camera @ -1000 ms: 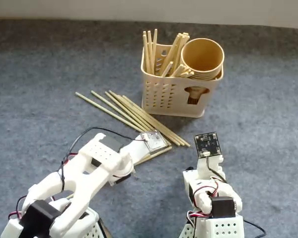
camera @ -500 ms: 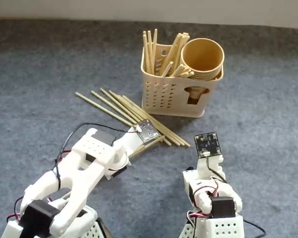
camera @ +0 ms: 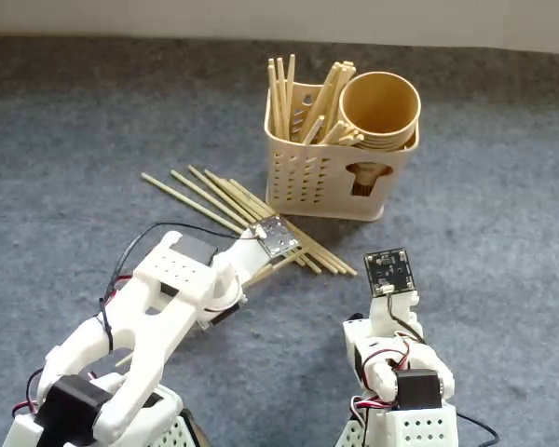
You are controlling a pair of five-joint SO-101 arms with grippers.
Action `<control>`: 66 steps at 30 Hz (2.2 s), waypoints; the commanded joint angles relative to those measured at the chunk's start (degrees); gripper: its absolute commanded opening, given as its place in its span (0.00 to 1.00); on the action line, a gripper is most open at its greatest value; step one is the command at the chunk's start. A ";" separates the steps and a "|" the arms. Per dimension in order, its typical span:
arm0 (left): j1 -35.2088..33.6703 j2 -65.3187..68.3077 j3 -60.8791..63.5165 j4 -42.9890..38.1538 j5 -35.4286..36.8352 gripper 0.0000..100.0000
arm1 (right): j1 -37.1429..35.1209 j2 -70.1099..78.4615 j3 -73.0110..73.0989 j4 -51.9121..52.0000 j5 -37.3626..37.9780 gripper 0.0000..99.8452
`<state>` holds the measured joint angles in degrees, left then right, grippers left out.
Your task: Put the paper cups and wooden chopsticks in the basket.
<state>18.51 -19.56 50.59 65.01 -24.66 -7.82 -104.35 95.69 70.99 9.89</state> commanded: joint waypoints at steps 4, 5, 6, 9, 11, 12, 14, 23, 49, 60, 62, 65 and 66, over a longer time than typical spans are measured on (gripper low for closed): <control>0.22 -1.89 -6.90 4.57 -0.26 0.01 | -0.13 -0.57 6.73 0.31 0.62 0.12; 0.13 -1.89 -6.99 4.57 -0.26 0.01 | -0.13 -0.57 6.73 0.31 0.62 0.12; 0.04 -1.89 -6.99 4.57 -0.26 0.01 | -0.13 -0.57 6.73 0.31 0.62 0.12; 0.31 -1.98 -6.73 4.57 -0.26 0.01 | -0.13 -0.57 6.73 0.31 0.62 0.12; 0.40 -1.98 -6.73 4.84 -0.26 0.01 | -0.13 -0.57 6.73 0.31 0.62 0.12; 0.40 -2.15 -6.73 5.36 -0.26 0.01 | -0.13 -0.57 6.73 0.31 0.62 0.12; 0.04 -4.35 -6.55 5.98 -0.26 0.01 | -0.13 -0.57 6.73 0.31 0.62 0.12; -0.13 -27.38 -1.89 7.12 -0.09 0.00 | -0.13 -0.57 6.73 0.31 0.62 0.12; 0.31 -52.79 -4.62 9.76 -0.09 0.00 | -0.13 -0.57 6.73 0.31 0.62 0.12; 0.31 -61.49 -4.44 -4.31 0.97 0.00 | -0.13 -0.57 6.73 0.31 0.62 0.12; 0.31 -62.02 -4.53 -9.49 3.78 0.00 | -0.13 -0.57 6.73 0.31 0.62 0.12; 0.40 -61.76 -4.62 -19.43 5.63 0.01 | -0.13 -0.57 6.73 0.31 0.62 0.12; 0.40 -61.67 -4.62 -22.68 6.07 0.01 | -0.13 -0.57 6.73 0.31 0.62 0.12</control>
<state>18.42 -81.01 48.92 54.90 -20.97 -7.82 -104.35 95.69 70.99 9.89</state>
